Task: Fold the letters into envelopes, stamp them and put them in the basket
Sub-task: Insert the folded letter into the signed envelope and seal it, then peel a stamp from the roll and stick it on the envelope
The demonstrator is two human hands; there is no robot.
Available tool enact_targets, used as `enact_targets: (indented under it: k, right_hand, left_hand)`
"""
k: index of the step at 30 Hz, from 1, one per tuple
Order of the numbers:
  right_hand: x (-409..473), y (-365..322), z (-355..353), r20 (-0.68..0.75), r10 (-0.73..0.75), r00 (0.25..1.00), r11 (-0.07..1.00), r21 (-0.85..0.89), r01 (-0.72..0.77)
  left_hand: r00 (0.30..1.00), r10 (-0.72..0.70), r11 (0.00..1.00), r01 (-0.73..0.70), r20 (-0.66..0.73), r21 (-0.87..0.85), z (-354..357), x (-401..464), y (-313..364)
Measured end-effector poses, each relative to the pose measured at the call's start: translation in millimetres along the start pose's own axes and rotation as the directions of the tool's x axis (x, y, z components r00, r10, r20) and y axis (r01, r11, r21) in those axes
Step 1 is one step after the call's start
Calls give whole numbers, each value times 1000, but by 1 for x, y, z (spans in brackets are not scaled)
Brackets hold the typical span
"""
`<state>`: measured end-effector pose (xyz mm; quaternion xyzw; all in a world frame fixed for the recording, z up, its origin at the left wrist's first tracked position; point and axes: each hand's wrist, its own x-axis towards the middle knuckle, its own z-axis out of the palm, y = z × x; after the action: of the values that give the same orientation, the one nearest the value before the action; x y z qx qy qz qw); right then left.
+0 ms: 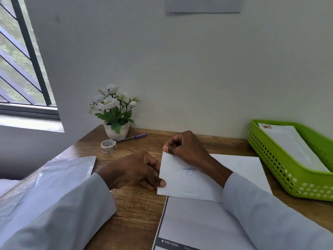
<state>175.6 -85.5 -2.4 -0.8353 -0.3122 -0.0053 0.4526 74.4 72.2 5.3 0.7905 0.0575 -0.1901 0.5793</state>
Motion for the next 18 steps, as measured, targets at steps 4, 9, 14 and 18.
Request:
enact_targets:
  k: [4, 9, 14, 18]
  right_hand:
    - [1, 7, 4, -12, 26, 1000, 1000, -9, -26]
    - [-6, 10, 14, 41, 47, 998, 999, -11, -47]
    - [-9, 14, 20, 64, 31, 997, 991, -133, -22]
    - [-9, 12, 22, 67, 3, 998, 968, -250, 14]
  left_hand:
    - [999, -24, 999, 22, 44, 43, 0, 0, 2]
    - [994, -57, 991, 45, 95, 124, -5, -5, 4]
    - [991, -131, 947, 115, 32, 299, -8, -4, 6]
    - [999, -29, 954, 34, -21, 298, -24, -4, 2]
